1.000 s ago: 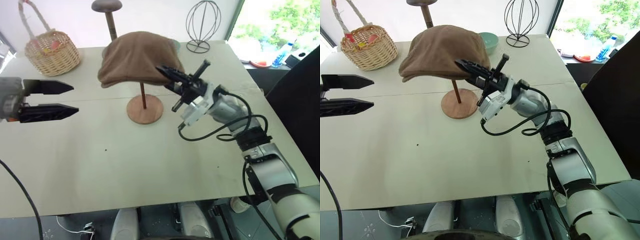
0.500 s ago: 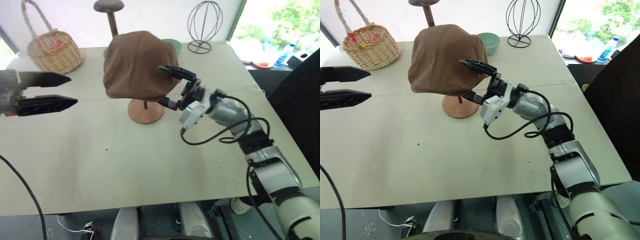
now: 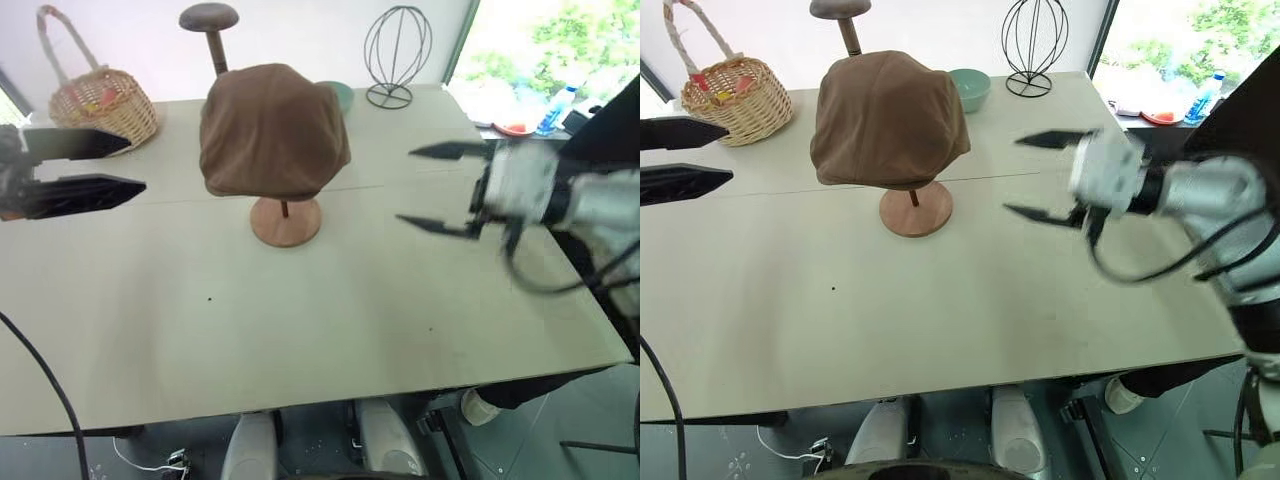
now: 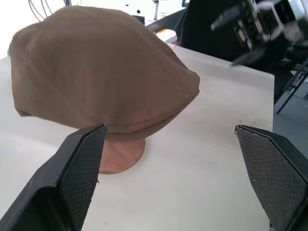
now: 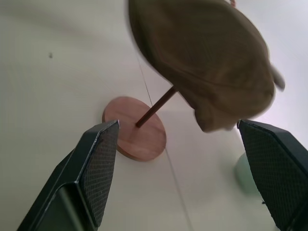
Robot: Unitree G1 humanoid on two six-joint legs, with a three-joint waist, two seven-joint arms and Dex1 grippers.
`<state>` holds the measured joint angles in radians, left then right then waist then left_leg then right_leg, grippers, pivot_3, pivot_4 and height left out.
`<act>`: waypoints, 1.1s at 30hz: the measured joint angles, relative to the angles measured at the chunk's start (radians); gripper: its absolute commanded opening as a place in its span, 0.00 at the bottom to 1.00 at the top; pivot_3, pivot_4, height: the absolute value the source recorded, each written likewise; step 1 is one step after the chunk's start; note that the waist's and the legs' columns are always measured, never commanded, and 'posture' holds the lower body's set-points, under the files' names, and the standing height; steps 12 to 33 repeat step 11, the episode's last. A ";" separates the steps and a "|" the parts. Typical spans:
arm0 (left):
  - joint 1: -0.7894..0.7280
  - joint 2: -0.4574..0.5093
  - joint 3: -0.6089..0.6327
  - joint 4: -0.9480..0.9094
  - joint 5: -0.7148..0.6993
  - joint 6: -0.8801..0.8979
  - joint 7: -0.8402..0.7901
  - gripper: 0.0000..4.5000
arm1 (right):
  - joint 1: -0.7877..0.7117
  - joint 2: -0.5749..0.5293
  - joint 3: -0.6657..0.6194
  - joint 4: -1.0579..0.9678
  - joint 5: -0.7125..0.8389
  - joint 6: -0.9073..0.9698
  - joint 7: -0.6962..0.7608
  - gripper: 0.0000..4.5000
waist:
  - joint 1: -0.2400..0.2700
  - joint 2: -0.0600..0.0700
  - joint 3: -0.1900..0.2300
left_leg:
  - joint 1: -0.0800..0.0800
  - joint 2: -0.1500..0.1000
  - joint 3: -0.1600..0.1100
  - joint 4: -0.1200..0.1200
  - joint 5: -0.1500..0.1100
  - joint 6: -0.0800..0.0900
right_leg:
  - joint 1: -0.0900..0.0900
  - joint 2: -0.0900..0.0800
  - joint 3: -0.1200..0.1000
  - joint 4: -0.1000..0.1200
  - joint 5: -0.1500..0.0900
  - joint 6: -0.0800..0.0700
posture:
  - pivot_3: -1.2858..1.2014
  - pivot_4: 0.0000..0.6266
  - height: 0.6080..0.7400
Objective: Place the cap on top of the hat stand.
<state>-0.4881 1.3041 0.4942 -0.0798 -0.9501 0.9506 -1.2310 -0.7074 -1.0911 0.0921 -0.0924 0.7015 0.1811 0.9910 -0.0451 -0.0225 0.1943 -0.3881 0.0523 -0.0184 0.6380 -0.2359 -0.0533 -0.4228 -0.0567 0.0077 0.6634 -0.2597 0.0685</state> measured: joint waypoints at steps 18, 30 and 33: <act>-0.009 0.000 -0.003 0.043 0.052 -0.045 -0.001 1.00 | -0.284 0.016 -0.043 0.225 0.106 0.524 0.285 0.89 | 0.000 0.000 0.001 | -0.004 0.000 0.005 -0.003 0.000 0.000 | -0.007 0.001 0.006 -0.001 -0.001 0.002 | 0.52 0.24 1.00; -0.009 0.000 -0.003 0.043 0.052 -0.045 -0.001 1.00 | -0.284 0.016 -0.043 0.225 0.106 0.524 0.285 0.89 | 0.000 0.000 0.001 | -0.004 0.000 0.005 -0.003 0.000 0.000 | -0.007 0.001 0.006 -0.001 -0.001 0.002 | 0.52 0.24 1.00; -0.009 0.000 -0.003 0.043 0.052 -0.045 -0.001 1.00 | -0.284 0.016 -0.043 0.225 0.106 0.524 0.285 0.89 | 0.000 0.000 0.001 | -0.004 0.000 0.005 -0.003 0.000 0.000 | -0.007 0.001 0.006 -0.001 -0.001 0.002 | 0.52 0.24 1.00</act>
